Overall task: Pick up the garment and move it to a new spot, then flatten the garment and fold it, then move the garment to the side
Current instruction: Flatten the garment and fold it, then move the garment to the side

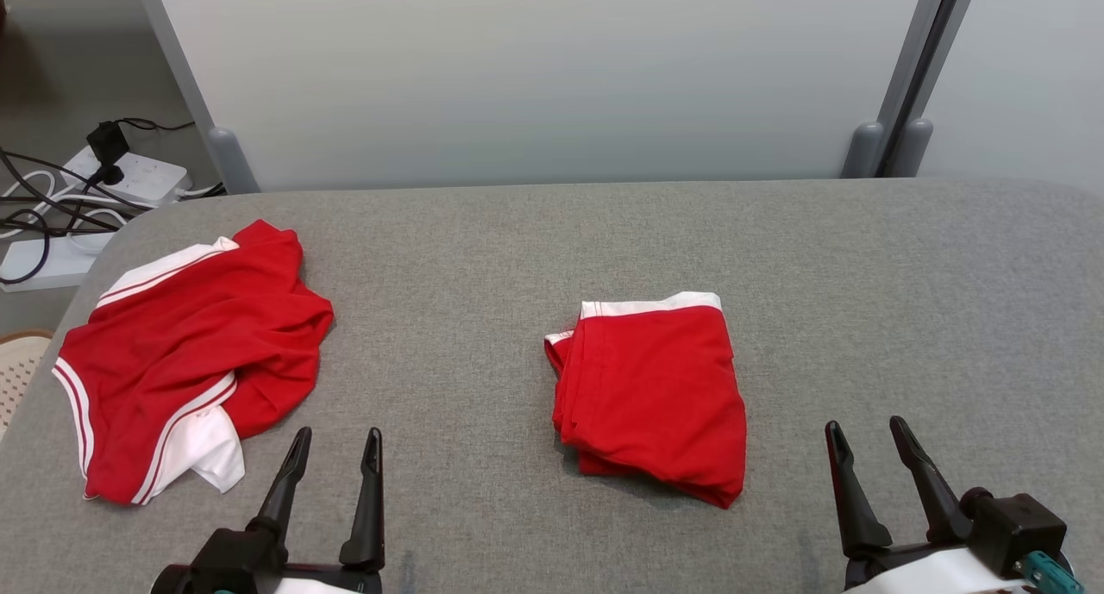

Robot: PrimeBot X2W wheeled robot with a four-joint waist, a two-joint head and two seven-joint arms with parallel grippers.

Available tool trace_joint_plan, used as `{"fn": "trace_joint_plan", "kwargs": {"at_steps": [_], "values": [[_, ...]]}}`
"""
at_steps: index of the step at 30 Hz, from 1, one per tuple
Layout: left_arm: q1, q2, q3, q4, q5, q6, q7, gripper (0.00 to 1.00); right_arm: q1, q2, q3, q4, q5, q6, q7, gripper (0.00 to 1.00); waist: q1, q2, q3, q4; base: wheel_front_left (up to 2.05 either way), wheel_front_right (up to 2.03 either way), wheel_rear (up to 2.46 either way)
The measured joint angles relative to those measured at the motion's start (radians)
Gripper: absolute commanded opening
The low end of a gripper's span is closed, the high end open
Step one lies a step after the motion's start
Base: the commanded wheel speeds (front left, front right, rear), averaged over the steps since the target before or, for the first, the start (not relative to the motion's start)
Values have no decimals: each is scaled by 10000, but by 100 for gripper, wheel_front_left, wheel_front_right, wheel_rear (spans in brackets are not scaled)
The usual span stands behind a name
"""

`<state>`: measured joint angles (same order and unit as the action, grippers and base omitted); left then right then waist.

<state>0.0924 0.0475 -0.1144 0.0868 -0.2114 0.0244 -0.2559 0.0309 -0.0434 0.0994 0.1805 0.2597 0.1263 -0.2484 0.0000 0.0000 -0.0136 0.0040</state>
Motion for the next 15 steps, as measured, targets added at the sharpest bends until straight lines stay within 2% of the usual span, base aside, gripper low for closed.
{"fn": "trace_joint_plan", "kwargs": {"at_steps": [15], "values": [[50,4,17,36,127,-58,0,100,3,12,-186,-21,25,0,0,100,0,0,-50,69,0,0,0]]}}
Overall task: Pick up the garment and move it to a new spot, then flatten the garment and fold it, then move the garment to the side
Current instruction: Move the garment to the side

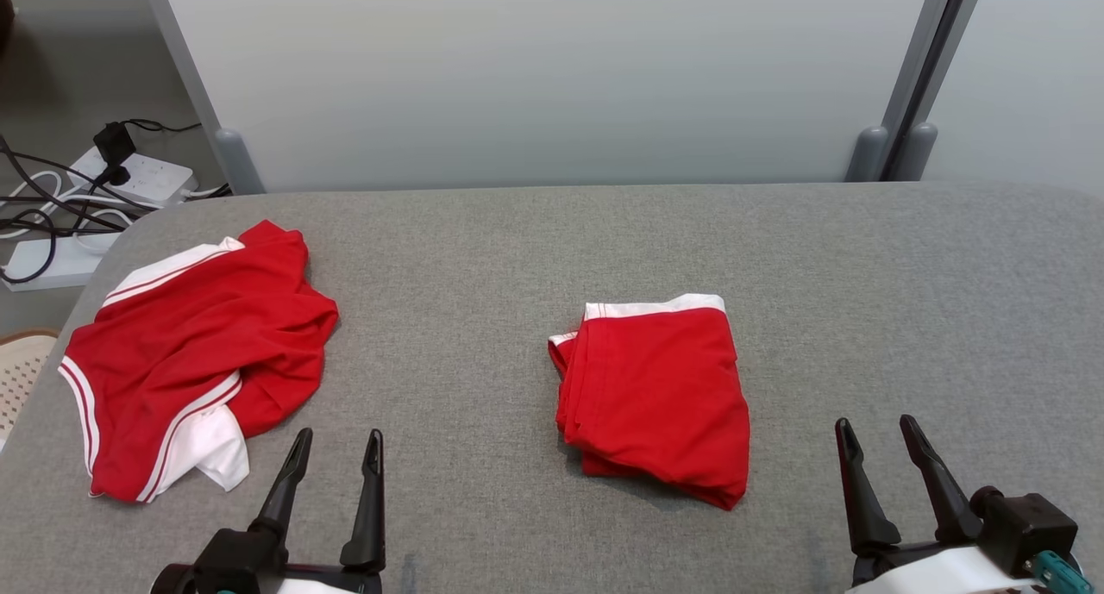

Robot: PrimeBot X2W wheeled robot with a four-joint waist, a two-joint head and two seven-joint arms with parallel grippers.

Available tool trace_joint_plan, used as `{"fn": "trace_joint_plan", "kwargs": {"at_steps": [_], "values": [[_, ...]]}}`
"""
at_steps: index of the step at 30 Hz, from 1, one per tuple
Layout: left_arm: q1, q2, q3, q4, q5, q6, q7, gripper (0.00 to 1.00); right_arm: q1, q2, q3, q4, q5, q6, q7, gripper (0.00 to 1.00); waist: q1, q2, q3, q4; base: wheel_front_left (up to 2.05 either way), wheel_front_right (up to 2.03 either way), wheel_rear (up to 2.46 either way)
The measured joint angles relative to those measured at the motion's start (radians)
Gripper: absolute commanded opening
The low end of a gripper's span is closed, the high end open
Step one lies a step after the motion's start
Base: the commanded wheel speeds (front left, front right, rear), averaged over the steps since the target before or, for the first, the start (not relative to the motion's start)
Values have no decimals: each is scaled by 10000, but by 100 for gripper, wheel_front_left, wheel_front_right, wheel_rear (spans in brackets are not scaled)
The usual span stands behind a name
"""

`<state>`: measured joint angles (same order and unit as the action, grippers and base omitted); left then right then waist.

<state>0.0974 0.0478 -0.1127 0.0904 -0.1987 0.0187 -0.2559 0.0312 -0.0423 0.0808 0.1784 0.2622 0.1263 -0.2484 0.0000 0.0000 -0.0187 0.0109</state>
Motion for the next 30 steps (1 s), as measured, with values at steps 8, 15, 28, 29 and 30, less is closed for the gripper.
{"fn": "trace_joint_plan", "kwargs": {"at_steps": [8,15,28,29,30], "values": [[-1,0,-21,27,54,2,0,100,-81,12,391,543,1062,0,0,100,0,0,123,76,0,0,0],[-24,-2,-71,21,132,2,0,100,-918,-203,1011,1360,2153,0,0,100,0,0,237,218,0,0,0],[-464,2,-190,86,245,-13,0,100,-3355,-1904,3026,2995,5311,0,742,100,0,0,920,781,0,0,0],[-472,0,-198,107,245,-15,0,100,-3522,-2031,3198,3103,5551,0,871,100,0,0,985,825,0,0,0],[-489,-4,-224,128,245,-23,0,100,-3656,-2127,3300,3235,5764,0,999,100,0,0,1044,868,0,0,0]]}}
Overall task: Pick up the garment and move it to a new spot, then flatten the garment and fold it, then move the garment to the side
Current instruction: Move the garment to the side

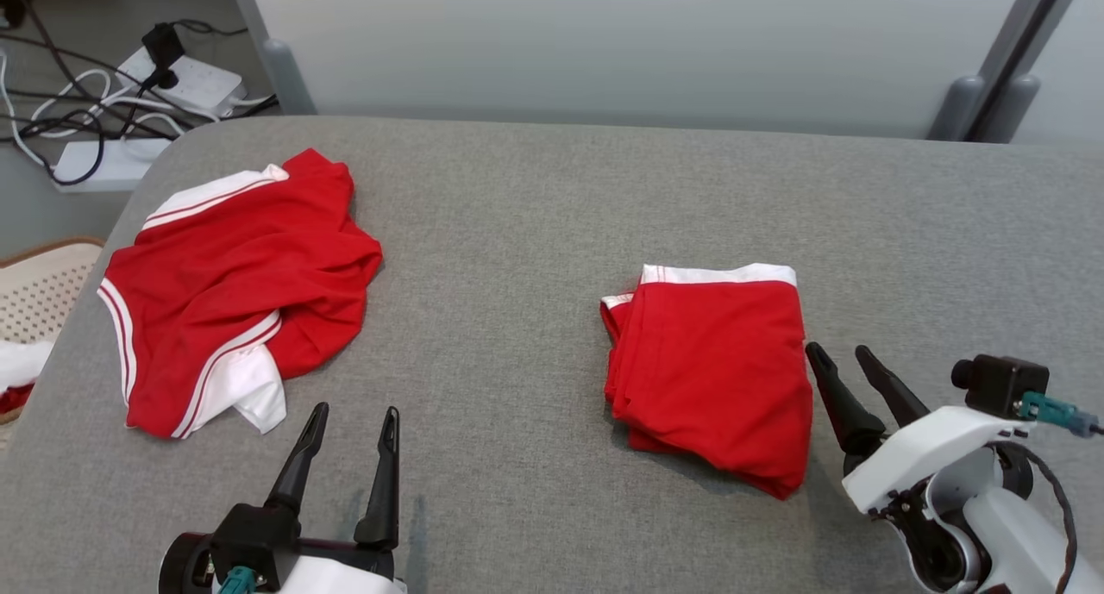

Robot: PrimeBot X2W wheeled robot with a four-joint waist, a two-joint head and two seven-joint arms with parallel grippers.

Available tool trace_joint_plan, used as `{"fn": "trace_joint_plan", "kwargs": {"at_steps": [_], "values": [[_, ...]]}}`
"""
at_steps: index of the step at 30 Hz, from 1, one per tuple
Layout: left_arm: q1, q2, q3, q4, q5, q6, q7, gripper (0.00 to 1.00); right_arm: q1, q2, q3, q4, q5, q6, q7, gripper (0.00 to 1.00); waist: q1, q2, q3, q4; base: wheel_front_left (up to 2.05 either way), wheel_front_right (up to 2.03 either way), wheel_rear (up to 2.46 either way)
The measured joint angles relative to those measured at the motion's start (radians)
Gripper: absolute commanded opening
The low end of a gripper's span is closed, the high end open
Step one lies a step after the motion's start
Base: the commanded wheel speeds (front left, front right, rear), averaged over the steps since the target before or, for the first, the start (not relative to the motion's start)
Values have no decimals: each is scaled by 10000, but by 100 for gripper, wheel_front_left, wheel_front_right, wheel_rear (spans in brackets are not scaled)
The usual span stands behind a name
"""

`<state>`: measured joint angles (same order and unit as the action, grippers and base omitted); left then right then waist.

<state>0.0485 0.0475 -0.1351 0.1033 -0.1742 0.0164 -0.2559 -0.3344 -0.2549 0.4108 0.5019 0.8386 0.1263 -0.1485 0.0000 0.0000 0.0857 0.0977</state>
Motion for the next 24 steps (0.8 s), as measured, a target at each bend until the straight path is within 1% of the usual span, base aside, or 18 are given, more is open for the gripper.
{"fn": "trace_joint_plan", "kwargs": {"at_steps": [7,11,15,24], "values": [[-283,-2,-146,36,-2,-36,0,100,-662,-591,915,334,1670,0,970,100,0,0,316,282,0,0,0],[-378,-2,-178,56,0,-36,0,100,-976,-991,1333,382,2326,0,1287,100,0,0,444,397,0,0,0],[-385,0,-230,61,2,-36,0,100,-1236,-1338,1751,660,2702,0,1522,100,0,0,572,483,0,0,0],[-623,-4,-384,94,63,-36,0,100,-1593,-1586,2359,1024,3751,0,1990,100,0,0,851,625,0,0,0]]}}
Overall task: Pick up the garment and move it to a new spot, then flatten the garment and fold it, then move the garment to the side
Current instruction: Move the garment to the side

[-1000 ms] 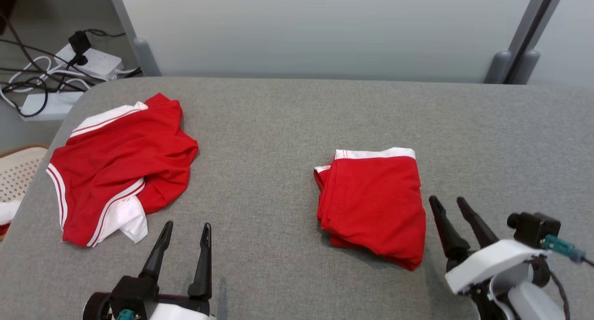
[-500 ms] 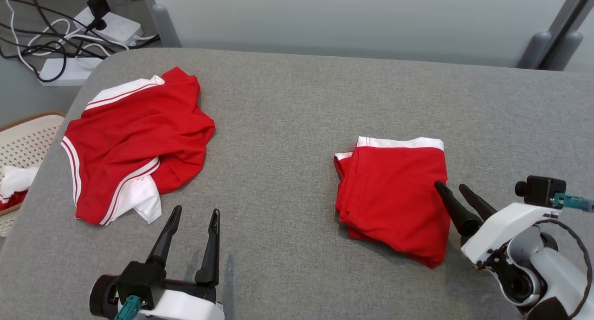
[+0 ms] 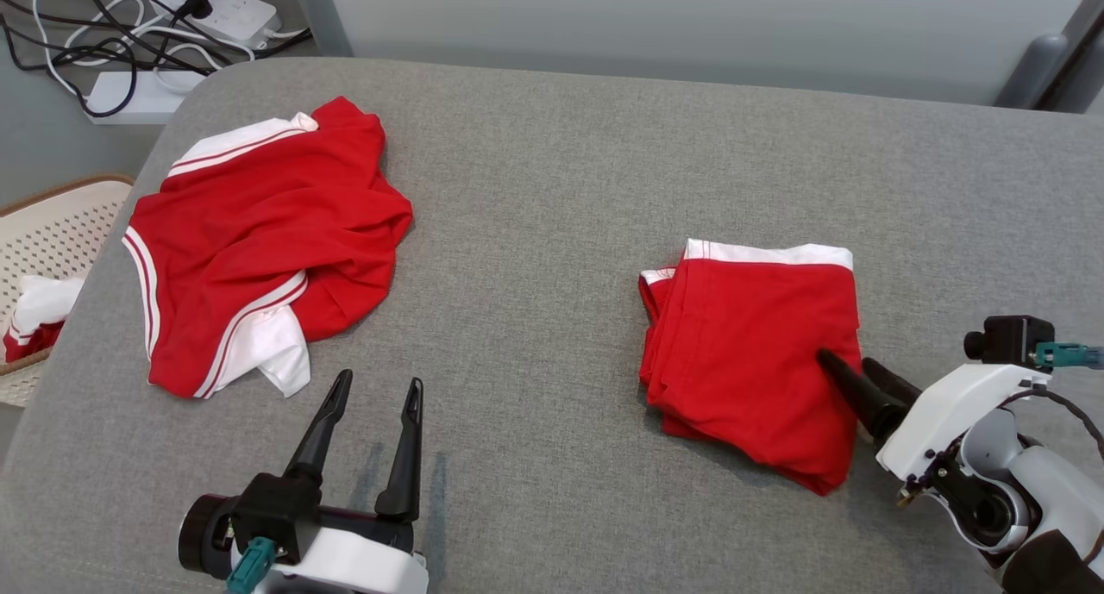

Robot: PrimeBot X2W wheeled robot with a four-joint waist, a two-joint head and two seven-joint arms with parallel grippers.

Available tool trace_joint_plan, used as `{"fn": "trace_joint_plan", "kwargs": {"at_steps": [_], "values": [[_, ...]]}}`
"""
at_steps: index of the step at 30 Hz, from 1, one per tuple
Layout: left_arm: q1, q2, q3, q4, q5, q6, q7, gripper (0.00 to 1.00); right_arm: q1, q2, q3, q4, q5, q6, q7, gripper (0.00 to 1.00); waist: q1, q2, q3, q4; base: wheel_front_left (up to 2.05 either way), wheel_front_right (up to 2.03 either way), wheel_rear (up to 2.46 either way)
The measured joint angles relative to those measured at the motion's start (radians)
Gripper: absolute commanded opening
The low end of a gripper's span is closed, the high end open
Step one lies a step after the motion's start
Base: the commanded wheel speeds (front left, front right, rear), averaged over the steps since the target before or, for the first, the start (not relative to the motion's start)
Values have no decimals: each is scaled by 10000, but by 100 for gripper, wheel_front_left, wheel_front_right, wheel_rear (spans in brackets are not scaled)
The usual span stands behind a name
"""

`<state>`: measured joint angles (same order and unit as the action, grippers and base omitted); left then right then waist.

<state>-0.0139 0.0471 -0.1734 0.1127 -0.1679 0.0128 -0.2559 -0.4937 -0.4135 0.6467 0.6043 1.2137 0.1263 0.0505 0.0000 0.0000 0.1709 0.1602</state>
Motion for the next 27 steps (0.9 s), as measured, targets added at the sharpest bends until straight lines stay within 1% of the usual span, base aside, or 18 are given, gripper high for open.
{"fn": "trace_joint_plan", "kwargs": {"at_steps": [4,7,8,9,10,12,17,27], "values": [[-113,-2,-65,54,-2,-29,0,100,-113,-2,263,132,573,0,387,100,0,0,84,88,0,0,0],[-222,-6,-79,63,-4,-29,0,100,-132,-6,430,69,888,0,403,100,0,0,140,129,0,0,0],[-226,-4,-92,81,-4,-29,0,100,-154,-15,470,27,949,0,401,94,0,0,153,141,0,0,0],[-227,-4,-104,98,-4,-29,0,100,-184,-31,533,0,984,0,399,58,0,0,164,152,0,0,0],[-231,-4,-113,113,-6,-29,0,100,-222,-52,639,-10,986,0,397,40,0,0,171,162,0,0,0],[-259,-4,-142,151,-6,-29,0,100,-303,-77,825,-6,997,0,382,0,0,0,167,178,0,0,0],[-346,-4,-161,167,-8,-29,0,100,-361,-150,1197,-25,1060,0,199,0,0,0,147,167,0,0,0],[-346,-4,-130,138,-8,-29,0,100,-762,-428,1908,-157,1053,0,-815,0,0,0,94,-14,0,0,0]]}}
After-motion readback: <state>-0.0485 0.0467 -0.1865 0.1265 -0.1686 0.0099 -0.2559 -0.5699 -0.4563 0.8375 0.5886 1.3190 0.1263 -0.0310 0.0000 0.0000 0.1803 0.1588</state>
